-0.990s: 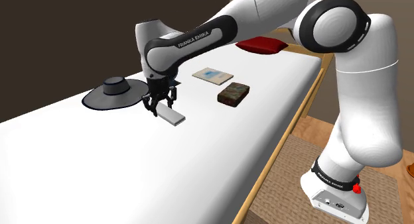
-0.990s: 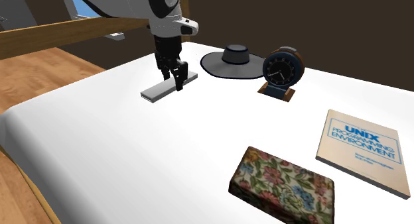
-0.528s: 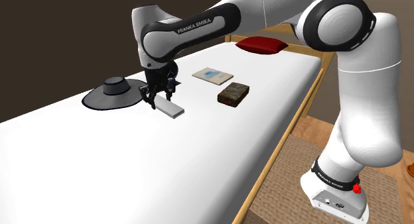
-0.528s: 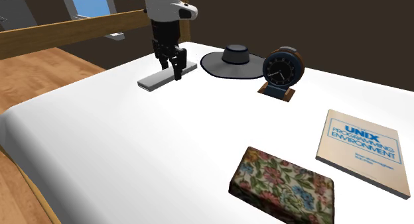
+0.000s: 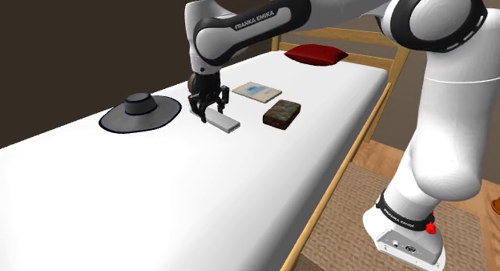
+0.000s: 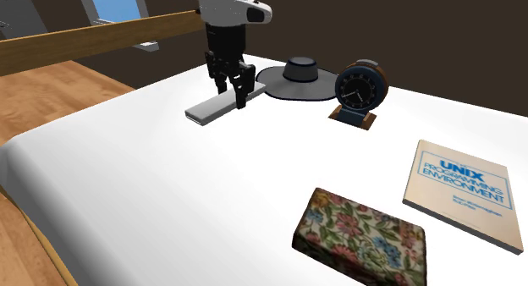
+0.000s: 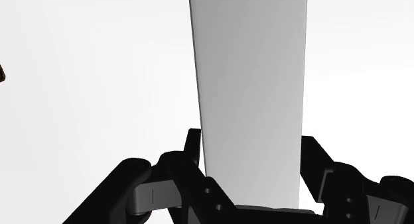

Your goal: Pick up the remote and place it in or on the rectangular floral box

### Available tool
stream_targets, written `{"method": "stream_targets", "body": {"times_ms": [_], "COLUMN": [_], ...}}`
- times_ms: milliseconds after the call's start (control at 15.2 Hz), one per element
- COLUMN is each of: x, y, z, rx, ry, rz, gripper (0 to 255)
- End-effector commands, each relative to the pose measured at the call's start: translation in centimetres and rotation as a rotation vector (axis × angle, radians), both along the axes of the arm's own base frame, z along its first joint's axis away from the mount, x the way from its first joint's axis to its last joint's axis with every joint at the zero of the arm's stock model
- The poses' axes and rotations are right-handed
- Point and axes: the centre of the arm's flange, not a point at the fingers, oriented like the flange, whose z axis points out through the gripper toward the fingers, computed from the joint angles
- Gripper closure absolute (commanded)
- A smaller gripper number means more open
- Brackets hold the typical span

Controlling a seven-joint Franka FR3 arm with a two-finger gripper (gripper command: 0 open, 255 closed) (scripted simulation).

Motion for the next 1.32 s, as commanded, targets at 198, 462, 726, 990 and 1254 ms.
{"method": "stream_targets", "body": {"times_ms": [198, 462, 726, 990, 1254], "x": [-1.3, -2.7, -4.0, -5.3, -6.6], "y": [-6.4, -11.5, -16.7, -21.8, -26.9], "z": [-0.1, -0.1, -0.1, -0.1, -0.1], "rx": [0.0, 0.0, 0.0, 0.0, 0.0], "ry": [0.0, 0.0, 0.0, 0.0, 0.0], "rz": [0.001, 0.001, 0.001, 0.001, 0.001], "gripper": [255, 255, 255, 255, 255]}}
